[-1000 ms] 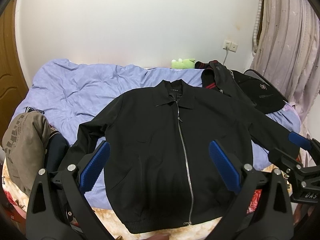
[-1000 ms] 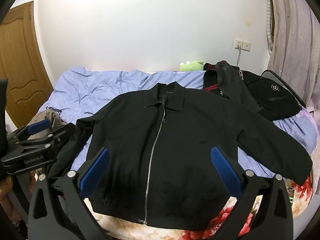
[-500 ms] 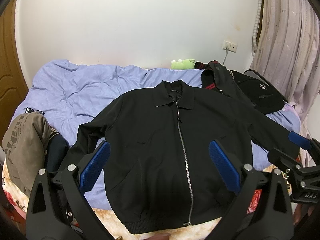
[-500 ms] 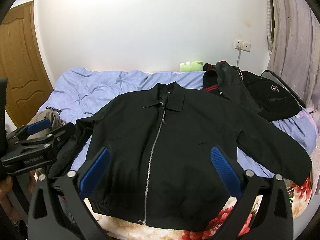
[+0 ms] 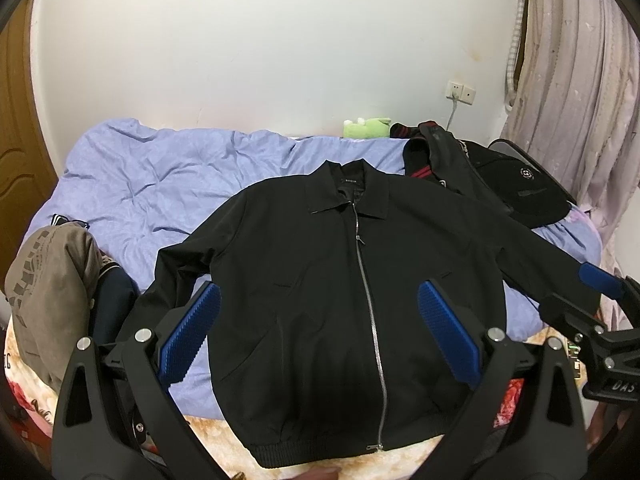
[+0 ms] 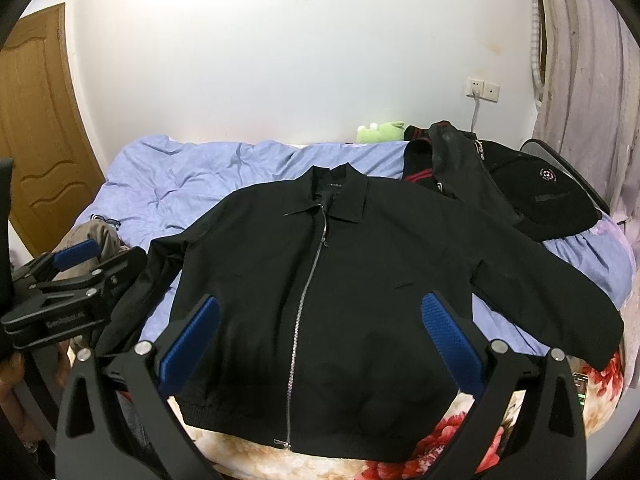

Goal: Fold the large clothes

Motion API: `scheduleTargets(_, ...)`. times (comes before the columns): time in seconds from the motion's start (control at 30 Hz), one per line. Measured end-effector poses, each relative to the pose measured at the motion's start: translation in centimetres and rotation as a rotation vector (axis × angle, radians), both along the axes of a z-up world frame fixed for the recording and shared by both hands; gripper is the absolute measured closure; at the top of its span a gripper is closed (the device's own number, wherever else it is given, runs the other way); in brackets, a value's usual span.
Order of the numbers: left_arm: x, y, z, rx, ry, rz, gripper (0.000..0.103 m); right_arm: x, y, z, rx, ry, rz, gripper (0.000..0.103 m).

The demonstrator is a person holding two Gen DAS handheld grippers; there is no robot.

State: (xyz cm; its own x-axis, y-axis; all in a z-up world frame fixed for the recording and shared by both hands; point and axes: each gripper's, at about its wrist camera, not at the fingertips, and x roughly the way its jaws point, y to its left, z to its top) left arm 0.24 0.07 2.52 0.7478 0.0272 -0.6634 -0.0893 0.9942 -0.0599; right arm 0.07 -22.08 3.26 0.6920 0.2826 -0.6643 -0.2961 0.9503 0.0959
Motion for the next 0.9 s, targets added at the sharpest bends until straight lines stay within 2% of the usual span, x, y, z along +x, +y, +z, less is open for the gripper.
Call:
scheduleTargets(0.37, 0.0, 0.1, -0.3, 0.001, 0.004, 0.003, 0.006, 0.5, 0.0, -1.1, -0.009, 0.012, 0.001, 0.004)
scheduleTargets(0.9, 0.4, 0.3, -0.7, 0.001, 0.008, 0.006, 0.006, 0.9, -0.1, -1.3, -0.008, 0.002, -0.002, 0.004)
